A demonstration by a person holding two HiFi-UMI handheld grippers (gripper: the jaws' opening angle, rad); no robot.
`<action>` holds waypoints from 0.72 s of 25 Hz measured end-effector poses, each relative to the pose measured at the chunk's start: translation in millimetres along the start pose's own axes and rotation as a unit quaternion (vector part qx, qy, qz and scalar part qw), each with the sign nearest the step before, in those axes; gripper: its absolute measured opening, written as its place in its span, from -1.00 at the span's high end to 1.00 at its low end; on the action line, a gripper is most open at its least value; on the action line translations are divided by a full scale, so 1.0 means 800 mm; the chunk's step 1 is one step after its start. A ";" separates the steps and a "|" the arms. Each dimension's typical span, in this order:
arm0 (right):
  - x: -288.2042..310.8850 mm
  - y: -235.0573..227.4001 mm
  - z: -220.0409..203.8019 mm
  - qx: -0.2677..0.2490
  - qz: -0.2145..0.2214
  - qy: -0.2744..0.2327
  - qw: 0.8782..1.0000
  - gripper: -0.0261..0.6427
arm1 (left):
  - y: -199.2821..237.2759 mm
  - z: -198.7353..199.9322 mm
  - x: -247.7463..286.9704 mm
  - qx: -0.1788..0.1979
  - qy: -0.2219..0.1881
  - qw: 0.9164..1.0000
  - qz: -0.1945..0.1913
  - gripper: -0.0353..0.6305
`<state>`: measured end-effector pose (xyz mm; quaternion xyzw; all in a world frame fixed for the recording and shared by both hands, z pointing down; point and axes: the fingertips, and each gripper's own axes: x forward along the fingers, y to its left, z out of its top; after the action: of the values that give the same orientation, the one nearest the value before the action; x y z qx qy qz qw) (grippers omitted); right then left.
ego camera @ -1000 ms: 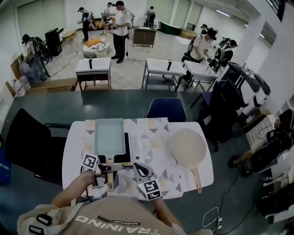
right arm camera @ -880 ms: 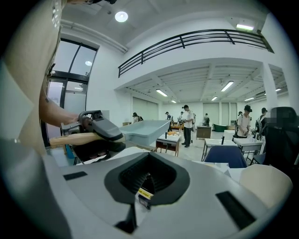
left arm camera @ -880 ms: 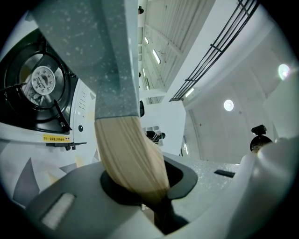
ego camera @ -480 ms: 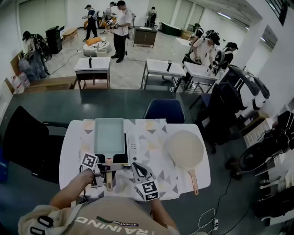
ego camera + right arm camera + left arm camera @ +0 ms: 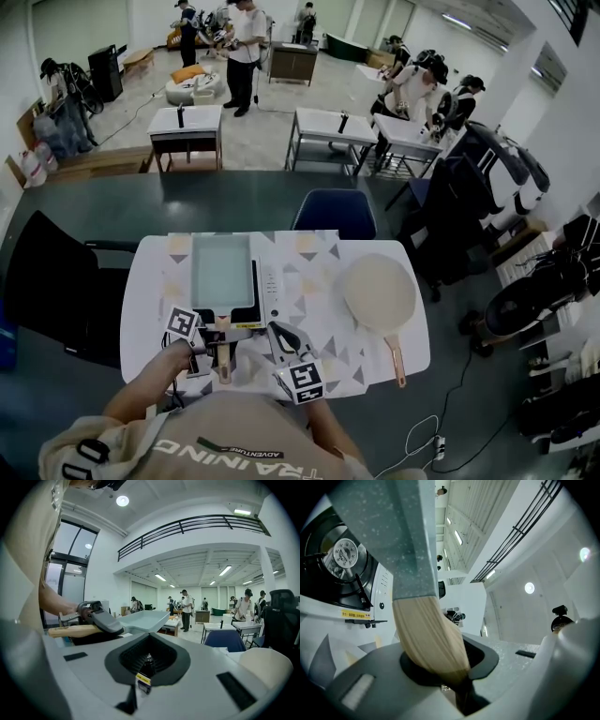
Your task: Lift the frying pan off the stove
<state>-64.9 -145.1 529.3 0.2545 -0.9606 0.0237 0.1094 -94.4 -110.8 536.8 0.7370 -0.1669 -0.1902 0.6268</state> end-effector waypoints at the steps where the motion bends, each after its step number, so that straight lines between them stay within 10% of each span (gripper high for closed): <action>1: 0.000 0.000 0.000 0.000 0.000 0.000 1.000 0.91 | 0.000 0.000 0.000 -0.001 -0.001 1.000 0.000 0.67; 18: 0.006 0.009 -0.001 0.005 0.005 0.007 1.000 0.92 | -0.003 0.005 -0.007 0.000 -0.005 1.000 -0.005 0.66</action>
<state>-72.2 -141.2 530.9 0.2495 -0.9610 0.0306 0.1153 -101.3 -111.5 534.2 0.7370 -0.1664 -0.1970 0.6247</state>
